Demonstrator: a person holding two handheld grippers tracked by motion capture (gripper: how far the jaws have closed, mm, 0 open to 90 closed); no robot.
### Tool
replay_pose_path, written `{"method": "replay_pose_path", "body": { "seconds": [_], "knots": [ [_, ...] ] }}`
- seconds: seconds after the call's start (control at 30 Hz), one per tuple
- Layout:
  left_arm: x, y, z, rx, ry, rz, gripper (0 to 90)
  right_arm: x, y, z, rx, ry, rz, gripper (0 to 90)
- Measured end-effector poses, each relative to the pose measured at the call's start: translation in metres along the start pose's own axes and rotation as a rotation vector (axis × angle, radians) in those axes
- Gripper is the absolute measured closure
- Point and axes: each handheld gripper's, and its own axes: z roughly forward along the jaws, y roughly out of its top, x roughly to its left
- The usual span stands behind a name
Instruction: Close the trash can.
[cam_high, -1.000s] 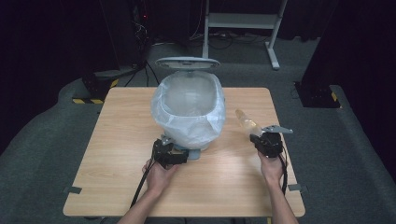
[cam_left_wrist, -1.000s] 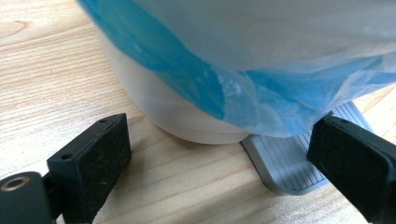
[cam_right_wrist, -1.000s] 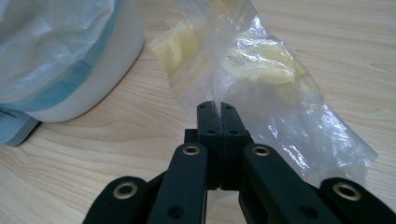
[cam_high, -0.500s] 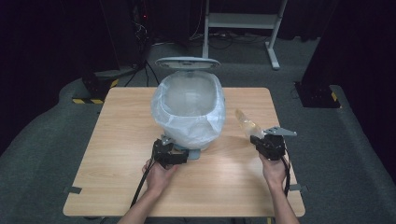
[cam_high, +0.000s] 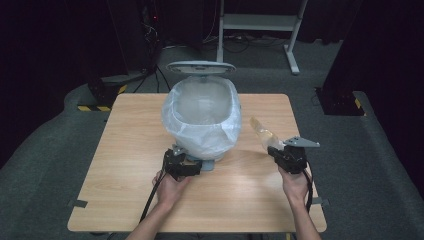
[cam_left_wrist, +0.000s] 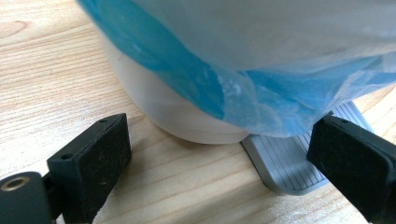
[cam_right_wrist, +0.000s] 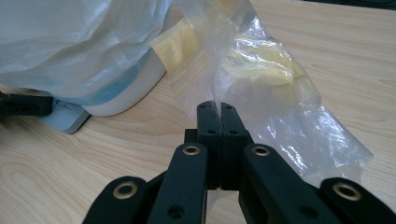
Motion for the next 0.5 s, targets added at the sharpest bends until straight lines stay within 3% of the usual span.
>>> {"method": "replay_pose_path", "body": {
  "seconds": [0.5],
  "knots": [
    [0.000, 0.000, 0.000, 0.000, 0.000, 0.000, 6.3, 0.002, 0.001, -0.020, -0.027, 0.015, -0.004, 90.0]
  ]
}}
